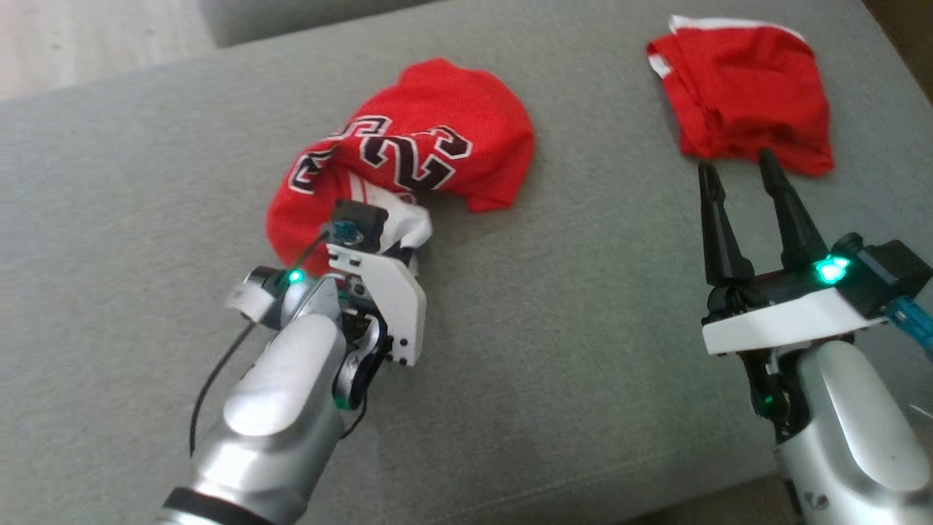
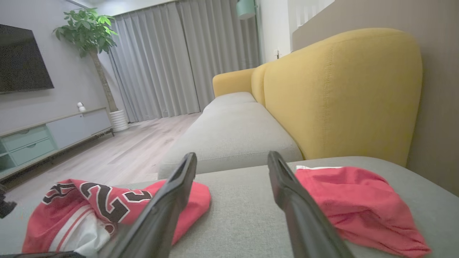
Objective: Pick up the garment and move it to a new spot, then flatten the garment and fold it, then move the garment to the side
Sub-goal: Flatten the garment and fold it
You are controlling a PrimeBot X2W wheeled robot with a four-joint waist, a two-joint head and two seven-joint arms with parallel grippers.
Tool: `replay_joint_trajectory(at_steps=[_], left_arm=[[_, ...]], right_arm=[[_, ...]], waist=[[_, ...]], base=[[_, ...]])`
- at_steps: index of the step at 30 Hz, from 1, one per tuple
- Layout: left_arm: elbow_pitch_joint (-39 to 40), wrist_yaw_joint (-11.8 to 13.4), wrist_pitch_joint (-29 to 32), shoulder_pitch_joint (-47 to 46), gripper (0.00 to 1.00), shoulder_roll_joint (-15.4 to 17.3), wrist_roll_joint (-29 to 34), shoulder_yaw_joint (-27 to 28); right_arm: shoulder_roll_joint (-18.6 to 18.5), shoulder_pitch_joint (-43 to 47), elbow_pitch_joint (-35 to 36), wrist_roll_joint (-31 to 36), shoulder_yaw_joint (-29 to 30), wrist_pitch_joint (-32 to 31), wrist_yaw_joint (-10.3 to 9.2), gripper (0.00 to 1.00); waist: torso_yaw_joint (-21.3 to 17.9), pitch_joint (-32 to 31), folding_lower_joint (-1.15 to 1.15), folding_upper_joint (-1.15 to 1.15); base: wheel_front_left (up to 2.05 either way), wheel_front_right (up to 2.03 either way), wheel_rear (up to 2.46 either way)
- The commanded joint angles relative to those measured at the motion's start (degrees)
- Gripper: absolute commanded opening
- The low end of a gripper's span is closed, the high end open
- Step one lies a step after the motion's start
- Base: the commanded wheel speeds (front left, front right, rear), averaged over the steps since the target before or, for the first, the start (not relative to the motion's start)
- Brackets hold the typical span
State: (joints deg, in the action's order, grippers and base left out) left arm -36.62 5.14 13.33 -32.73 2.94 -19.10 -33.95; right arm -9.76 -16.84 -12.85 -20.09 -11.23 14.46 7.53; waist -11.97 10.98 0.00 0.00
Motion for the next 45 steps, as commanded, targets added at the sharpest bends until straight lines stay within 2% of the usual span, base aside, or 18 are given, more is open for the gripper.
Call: replay_joint_trajectory(at_steps=[1,5,12,16,17,20,25,26,27,31,35,42,45], left_arm=[[3.6,-0.7,-0.7,-1.0,0.00,0.8,-1.4,2.7],[10.9,-2.5,1.7,0.5,0.00,4.8,-4.6,5.4],[27.7,-6.2,13.4,6.2,0.00,18.6,-10.6,10.7],[33.2,-8.1,19.7,11.4,0.00,25.5,-14.1,12.4],[34.2,-7.7,21.8,14.7,0.00,27.9,-15.4,13.4],[33.4,-6.7,22.4,19.3,0.00,30.1,-16.7,14.8],[30.8,-5.0,18.5,22.9,0.00,29.6,-17.4,16.9],[30.2,-4.9,17.4,23.5,0.41,29.0,-17.9,17.2],[29.8,-4.7,16.3,24.0,1.00,28.5,-18.3,17.6],[30.2,-4.6,11.4,25.0,1.00,26.5,-20.4,20.0],[33.9,-3.7,6.2,26.3,1.00,25.7,-21.1,23.0],[42.5,0.6,-3.9,31.4,1.00,24.1,-16.5,25.3],[43.9,2.8,-11.5,33.1,1.00,21.1,-13.5,25.7]], right_arm=[[-0.8,0.1,1.4,0.4,-1.2,0.5,-0.04,1.00],[-1.1,1.0,1.0,0.4,-1.4,0.5,-0.04,1.00],[-1.5,2.5,0.1,0.2,-1.0,0.5,-0.04,1.00],[-1.4,2.6,0.0,0.3,-0.8,0.5,-0.04,1.00],[-1.4,2.8,-0.1,0.3,-0.8,0.5,-0.04,1.00],[-1.5,3.0,-0.3,0.1,-0.9,0.5,-0.04,1.00],[-1.9,3.4,-1.0,-0.1,-0.7,0.5,-0.04,1.00],[-2.0,3.5,-1.1,-0.2,-0.7,0.5,-0.04,1.00],[-2.0,3.6,-1.3,-0.3,-0.8,0.5,-0.04,1.00],[-2.0,3.6,-1.6,-0.3,-1.1,0.5,-0.04,1.00],[-1.9,3.8,-1.9,-0.4,-1.4,0.5,-0.04,1.00],[-1.4,4.9,-2.3,-0.7,-1.5,0.5,-0.04,1.00],[-1.3,5.5,-2.3,-0.8,-1.4,0.5,-0.04,1.00]], waist=[[2.5,-2.3,0.00,0.00],[5.6,-4.2,0.00,0.00],[10.5,-6.1,0.00,0.00],[11.8,-6.2,0.00,0.00],[12.2,-6.3,0.00,0.00],[12.5,-6.3,0.00,0.00],[12.8,-6.5,0.00,0.00],[12.9,-6.6,0.00,0.00],[13.0,-6.5,0.00,0.00],[13.5,-6.6,0.00,0.00],[14.0,-7.5,0.00,0.00],[14.1,-9.0,0.00,0.00],[14.1,-9.4,0.00,0.00]], base=[[0.00,0.00,0.00],[0.00,0.00,0.00],[0.00,0.00,0.00],[0.00,0.00,0.00],[0.00,0.00,0.00],[0.00,0.00,0.00],[0.00,0.00,0.00],[0.00,0.00,0.00],[0.00,0.00,0.00],[0.00,0.00,0.00],[0.00,0.00,0.00],[0.00,0.00,0.00],[0.00,0.00,0.00]])
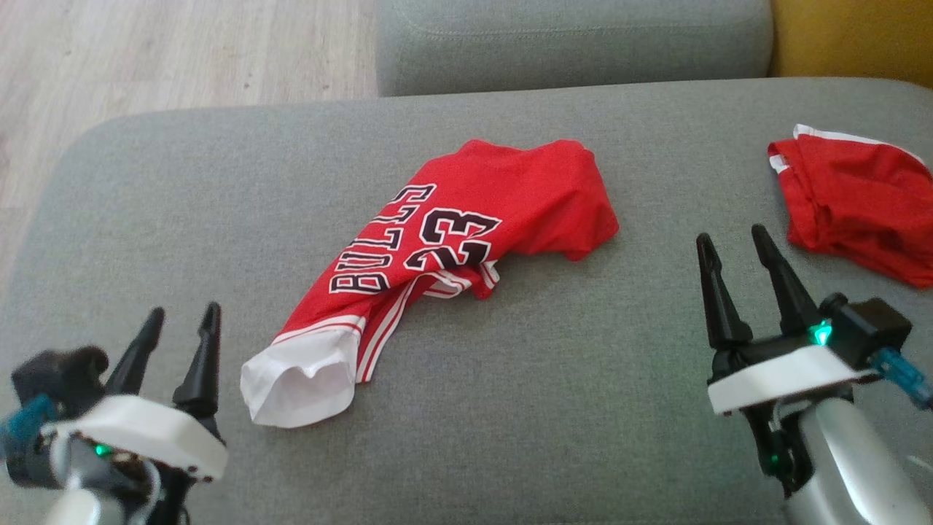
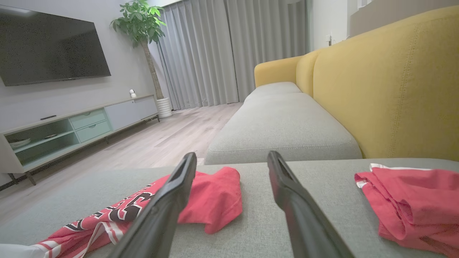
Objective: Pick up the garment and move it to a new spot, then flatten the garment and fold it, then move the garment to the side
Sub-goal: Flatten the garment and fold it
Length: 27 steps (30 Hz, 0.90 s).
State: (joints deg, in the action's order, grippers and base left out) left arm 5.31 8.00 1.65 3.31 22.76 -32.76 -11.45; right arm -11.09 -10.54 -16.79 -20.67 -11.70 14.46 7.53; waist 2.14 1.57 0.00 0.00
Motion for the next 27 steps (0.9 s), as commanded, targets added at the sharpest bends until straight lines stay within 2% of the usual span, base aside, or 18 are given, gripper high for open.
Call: replay_joint_trajectory(at_steps=[1,5,8,13,20,23,27], left_arm=[[1.7,0.9,-2.4,-2.5,1.00,0.5,1.5,3.2],[-1.3,4.0,-11.7,-1.7,1.00,-3.6,6.0,2.0],[-3.6,4.7,-14.7,-2.1,1.00,-6.5,8.0,0.3],[-6.9,4.1,-16.2,-3.3,1.00,-8.3,9.5,-0.3],[-7.4,3.4,-16.6,-4.1,1.00,-9.6,10.4,0.7],[-7.4,2.9,-16.6,-4.3,1.00,-10.0,10.5,0.7],[-7.1,1.9,-16.6,-5.3,1.00,-11.1,11.1,0.7]], right_arm=[[0.1,-0.5,1.6,-0.2,-1.0,0.5,-0.04,1.00],[0.2,0.0,1.1,-0.3,-0.8,0.5,-0.04,1.00],[0.1,-0.1,0.8,-0.3,-1.0,0.5,-0.04,1.00],[-0.2,-0.4,0.3,-0.3,-1.5,0.5,-0.04,1.00],[-1.2,-1.0,-0.5,-1.0,-2.6,-0.5,-0.04,1.00],[-1.8,-2.0,-1.4,-2.2,-4.2,-3.6,-0.04,1.00],[-3.1,-6.5,-4.6,-6.8,-7.7,-14.3,-0.04,1.00]], waist=[[-0.1,0.0,0.00,0.00],[-0.2,-0.2,0.00,0.00],[-0.4,0.0,0.00,0.00],[-0.7,-0.1,0.00,0.00],[0.0,0.0,0.00,0.00],[0.8,0.5,0.00,0.00],[2.9,1.7,0.00,0.00]], base=[[0.00,0.00,0.00],[0.00,0.00,0.00],[0.00,0.00,0.00],[0.00,0.00,0.00],[0.00,0.00,0.00],[0.00,0.00,0.00],[0.00,0.00,0.00]])
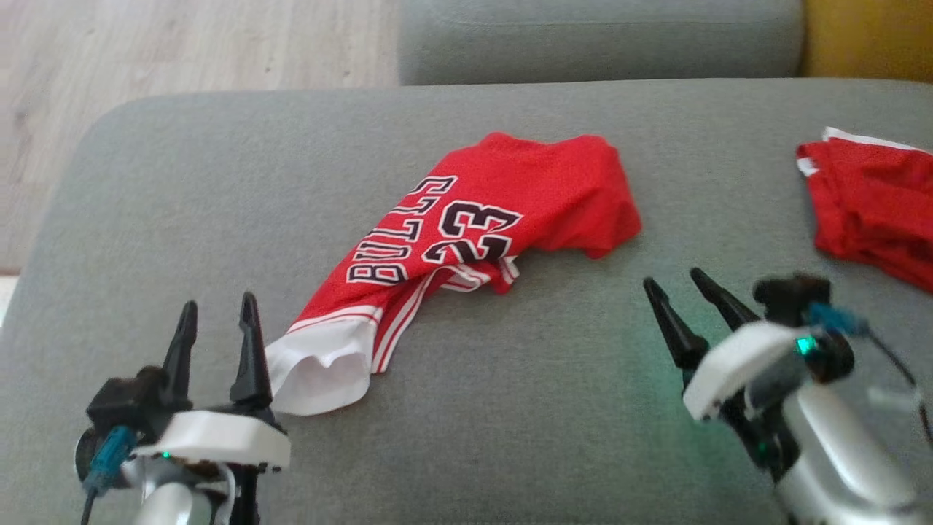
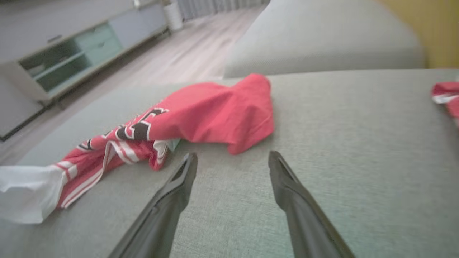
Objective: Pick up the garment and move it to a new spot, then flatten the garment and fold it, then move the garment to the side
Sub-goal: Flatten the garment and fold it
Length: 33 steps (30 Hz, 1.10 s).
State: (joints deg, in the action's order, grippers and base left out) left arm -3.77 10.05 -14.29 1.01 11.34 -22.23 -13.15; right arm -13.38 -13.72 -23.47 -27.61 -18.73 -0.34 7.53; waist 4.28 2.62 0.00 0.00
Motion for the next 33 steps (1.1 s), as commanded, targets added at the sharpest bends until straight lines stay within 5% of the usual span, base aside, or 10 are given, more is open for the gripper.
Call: replay_joint_trajectory(at_steps=[1,9,18,19,21,33], left_arm=[[1.9,-0.3,-0.7,-3.3,1.00,-0.1,0.7,2.4],[0.6,-2.2,-0.7,-5.3,1.00,-3.2,2.1,2.4],[-0.1,-3.8,-0.7,-7.1,1.00,-5.4,3.7,3.7],[-0.2,-4.0,-0.7,-7.2,1.00,-5.6,3.9,3.9],[-0.4,-4.3,-0.7,-7.3,1.00,-5.9,4.2,4.4],[-1.2,-5.7,-0.7,-5.7,1.00,-7.1,5.6,6.3]], right_arm=[[-1.4,-4.8,1.0,-0.7,-1.8,-2.6,-0.04,1.00],[-3.5,-16.9,-9.6,-6.2,-4.2,-16.9,-0.04,1.00],[-3.1,-24.9,-22.6,-5.7,-3.3,-19.8,-0.04,1.00],[-2.9,-25.4,-23.4,-6.0,-3.4,-19.6,-0.04,0.84],[-2.6,-26.0,-24.8,-6.4,-3.9,-19.2,-0.04,0.00],[-6.0,-29.1,-22.1,-7.1,-6.2,-12.5,-0.04,0.00]], waist=[[1.4,1.0,0.00,0.00],[7.6,4.9,0.00,0.00],[12.6,8.7,0.00,0.00],[12.8,8.8,0.00,0.00],[13.0,8.8,0.00,0.00],[10.4,5.2,0.00,0.00]], base=[[0.00,0.00,0.00],[0.00,0.00,0.00],[0.00,0.00,0.00],[0.00,0.00,0.00],[0.00,0.00,0.00],[0.00,0.00,0.00]])
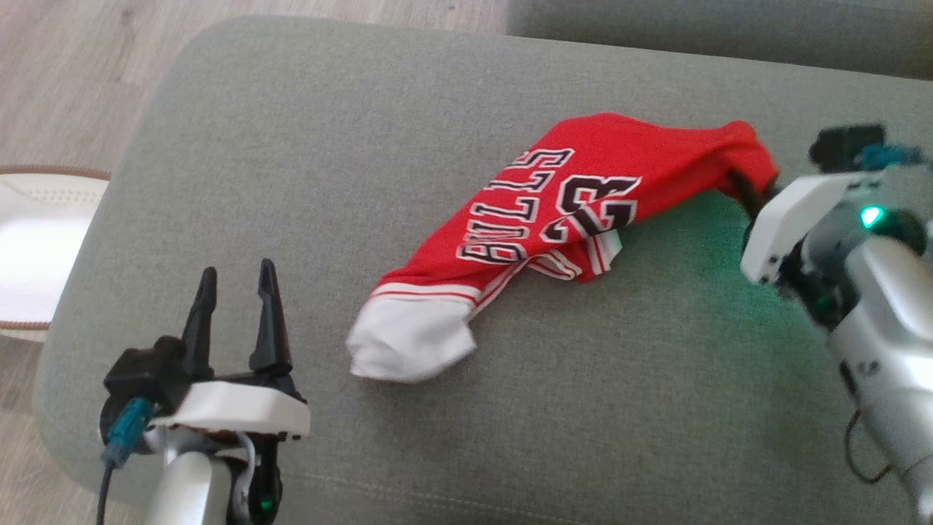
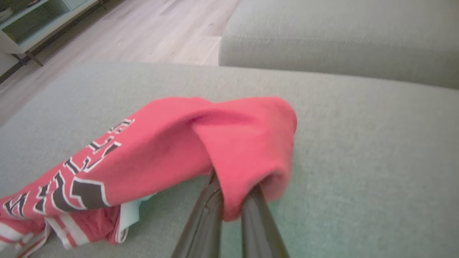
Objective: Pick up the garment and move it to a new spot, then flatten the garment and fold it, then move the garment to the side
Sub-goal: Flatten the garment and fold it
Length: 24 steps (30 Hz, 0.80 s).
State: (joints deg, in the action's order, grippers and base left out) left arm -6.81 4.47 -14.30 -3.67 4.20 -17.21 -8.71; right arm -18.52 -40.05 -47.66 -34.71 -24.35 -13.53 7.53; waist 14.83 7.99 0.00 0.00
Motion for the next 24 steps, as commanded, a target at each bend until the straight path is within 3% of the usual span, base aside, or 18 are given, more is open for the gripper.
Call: replay_joint_trajectory(at_steps=[1,4,8,12,18,19,20,21,24], left_arm=[[1.9,-0.3,-0.7,-1.0,1.00,-0.1,0.7,1.8],[1.7,-1.1,-0.7,-1.2,1.00,-0.6,0.7,0.9],[1.4,-1.2,-0.7,-1.6,1.00,-0.9,0.4,0.5],[0.5,-1.6,-0.7,-2.4,1.00,-1.2,-0.2,-0.9],[-0.4,-1.4,-0.7,-4.2,1.00,-1.3,-1.8,-2.6],[-0.4,-1.2,-0.7,-4.3,1.00,-1.3,-2.0,-2.9],[-0.5,-1.0,-0.7,-4.5,1.00,-1.3,-2.2,-3.1],[-0.6,-0.8,-0.7,-4.6,1.00,-1.3,-2.3,-3.2],[-0.7,-0.6,-0.7,-4.9,1.00,-1.3,-2.2,-2.7]], right_arm=[[-1.5,-3.4,2.9,0.2,-0.7,0.7,-0.04,0.00],[-4.0,-6.9,5.9,2.2,-1.7,0.1,-0.04,0.00],[-4.0,-9.9,8.0,3.7,-4.8,-1.2,-0.04,0.00],[-1.3,-12.9,7.8,3.6,-11.0,-3.2,-0.04,0.00],[3.7,-14.4,1.2,0.8,-18.9,-4.0,-0.04,0.00],[4.4,-14.4,0.4,0.3,-19.9,-2.9,-0.04,0.29],[5.1,-14.3,-0.4,-0.3,-20.8,-2.0,-0.04,0.71],[5.7,-14.3,-0.9,-0.8,-21.9,-0.9,-0.04,1.00],[6.4,-14.6,-0.9,-2.2,-24.5,4.1,-0.04,1.00]], waist=[[0.0,-0.2,0.00,0.00],[1.7,0.8,0.00,0.00],[3.8,2.1,0.00,0.00],[6.7,4.0,0.00,0.00],[9.4,6.0,0.00,0.00],[9.5,6.2,0.00,0.00],[9.6,6.2,0.00,0.00],[9.4,6.2,0.00,0.00],[8.2,6.1,0.00,0.00]], base=[[0.00,0.00,0.00],[0.00,0.00,0.00],[0.00,0.00,0.00],[0.00,0.00,0.00],[0.00,0.00,0.00],[0.00,0.00,0.00],[0.00,0.00,0.00],[0.00,0.00,0.00],[0.00,0.00,0.00]])
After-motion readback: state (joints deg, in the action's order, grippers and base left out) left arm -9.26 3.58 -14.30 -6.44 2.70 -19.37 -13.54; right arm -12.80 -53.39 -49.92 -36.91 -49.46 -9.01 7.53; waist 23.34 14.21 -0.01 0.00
